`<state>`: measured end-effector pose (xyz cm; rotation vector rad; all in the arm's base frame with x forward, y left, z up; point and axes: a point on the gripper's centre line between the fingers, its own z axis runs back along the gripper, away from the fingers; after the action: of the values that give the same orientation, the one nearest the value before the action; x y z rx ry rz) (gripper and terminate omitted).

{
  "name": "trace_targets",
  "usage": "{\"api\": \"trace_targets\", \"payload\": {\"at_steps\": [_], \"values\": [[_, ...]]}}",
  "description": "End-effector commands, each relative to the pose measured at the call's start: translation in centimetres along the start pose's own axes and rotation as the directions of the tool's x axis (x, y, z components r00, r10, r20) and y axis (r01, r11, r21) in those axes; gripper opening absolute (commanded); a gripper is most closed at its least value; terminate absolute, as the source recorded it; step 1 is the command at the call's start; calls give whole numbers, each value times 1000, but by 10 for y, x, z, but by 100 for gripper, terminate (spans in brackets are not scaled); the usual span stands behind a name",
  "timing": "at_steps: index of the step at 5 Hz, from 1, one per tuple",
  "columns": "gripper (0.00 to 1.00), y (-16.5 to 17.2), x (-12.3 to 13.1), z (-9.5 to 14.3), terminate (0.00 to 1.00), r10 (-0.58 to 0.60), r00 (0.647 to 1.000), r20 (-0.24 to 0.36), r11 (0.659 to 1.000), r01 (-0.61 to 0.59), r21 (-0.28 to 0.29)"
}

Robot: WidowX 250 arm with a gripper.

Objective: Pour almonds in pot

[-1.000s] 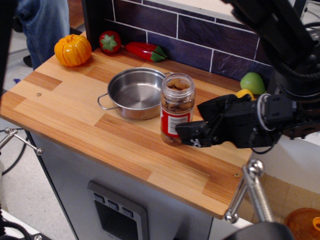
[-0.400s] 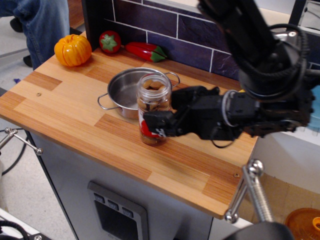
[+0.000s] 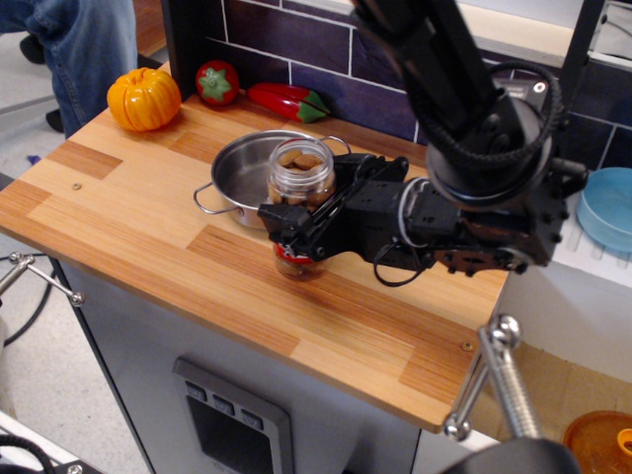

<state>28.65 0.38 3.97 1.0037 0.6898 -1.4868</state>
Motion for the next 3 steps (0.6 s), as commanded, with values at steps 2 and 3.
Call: {"api": "trace_targets", "payload": {"at_steps": [2,3], "values": [[0,18,-42,26,0,142,927,348,984,-172,56],[0,33,-48,21,0,85,853,514,996,-82,-30]]}}
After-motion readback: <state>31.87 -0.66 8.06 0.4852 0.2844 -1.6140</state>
